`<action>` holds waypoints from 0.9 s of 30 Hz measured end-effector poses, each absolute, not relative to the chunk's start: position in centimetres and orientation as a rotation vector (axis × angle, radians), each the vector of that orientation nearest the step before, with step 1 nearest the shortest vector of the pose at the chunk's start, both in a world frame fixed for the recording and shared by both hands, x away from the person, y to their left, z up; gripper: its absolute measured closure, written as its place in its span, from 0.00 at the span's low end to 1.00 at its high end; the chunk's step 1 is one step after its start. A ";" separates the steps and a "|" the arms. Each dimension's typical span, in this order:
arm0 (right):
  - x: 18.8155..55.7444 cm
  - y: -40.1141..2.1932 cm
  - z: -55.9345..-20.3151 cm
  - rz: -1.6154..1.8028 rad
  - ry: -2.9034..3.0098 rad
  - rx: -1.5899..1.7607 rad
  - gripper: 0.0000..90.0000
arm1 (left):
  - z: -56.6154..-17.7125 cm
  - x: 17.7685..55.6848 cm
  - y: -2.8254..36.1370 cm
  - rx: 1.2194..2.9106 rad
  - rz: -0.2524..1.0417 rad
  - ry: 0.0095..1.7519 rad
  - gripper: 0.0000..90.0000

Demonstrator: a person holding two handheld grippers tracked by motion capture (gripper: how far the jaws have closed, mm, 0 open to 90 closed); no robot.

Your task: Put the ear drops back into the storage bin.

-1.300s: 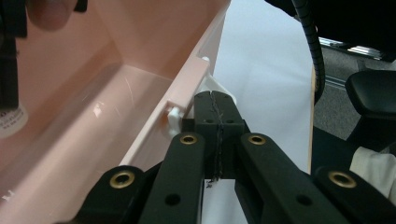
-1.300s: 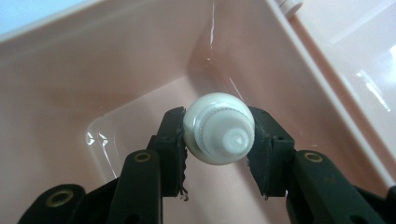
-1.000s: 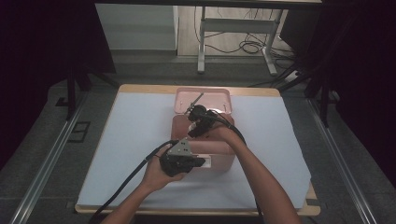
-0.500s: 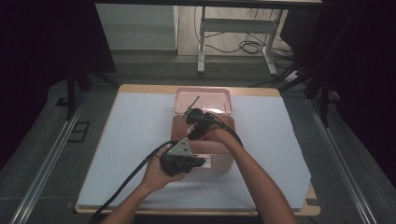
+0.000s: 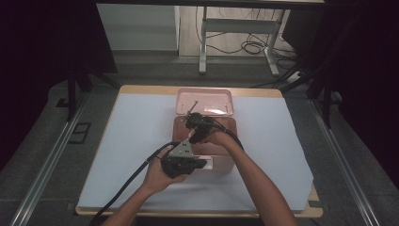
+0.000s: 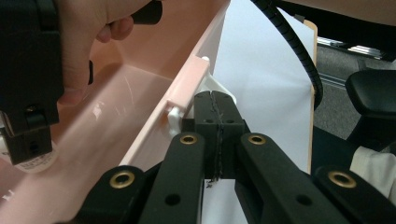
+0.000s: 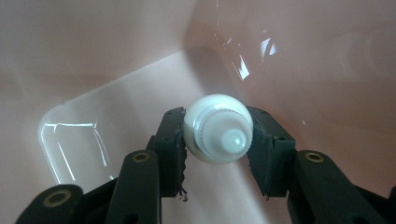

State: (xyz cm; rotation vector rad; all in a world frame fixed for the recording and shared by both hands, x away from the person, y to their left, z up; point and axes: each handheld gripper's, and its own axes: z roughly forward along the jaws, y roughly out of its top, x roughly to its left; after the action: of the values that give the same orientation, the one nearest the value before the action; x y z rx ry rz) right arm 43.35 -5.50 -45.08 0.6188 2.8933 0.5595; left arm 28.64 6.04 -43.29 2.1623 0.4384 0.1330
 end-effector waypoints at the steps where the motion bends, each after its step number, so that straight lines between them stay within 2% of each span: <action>1: 43.4 -5.5 -45.1 0.559 2.892 0.620 0.65 | -43.3 28.7 6.0 2.162 0.132 0.439 1.00; 14: 43.0 -6.3 -44.0 0.602 2.878 0.629 0.61 | -43.3 28.6 6.0 2.162 0.136 0.435 1.00; 27: 42.0 -9.5 -41.3 0.712 2.830 0.689 0.60 | -43.3 28.6 6.0 2.161 0.135 0.441 1.00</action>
State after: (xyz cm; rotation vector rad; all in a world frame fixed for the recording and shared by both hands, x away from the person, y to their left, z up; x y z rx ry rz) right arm 42.02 -9.46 -41.31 0.6891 2.8304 0.7119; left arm 28.64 6.02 -43.28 2.1613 0.4413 0.1348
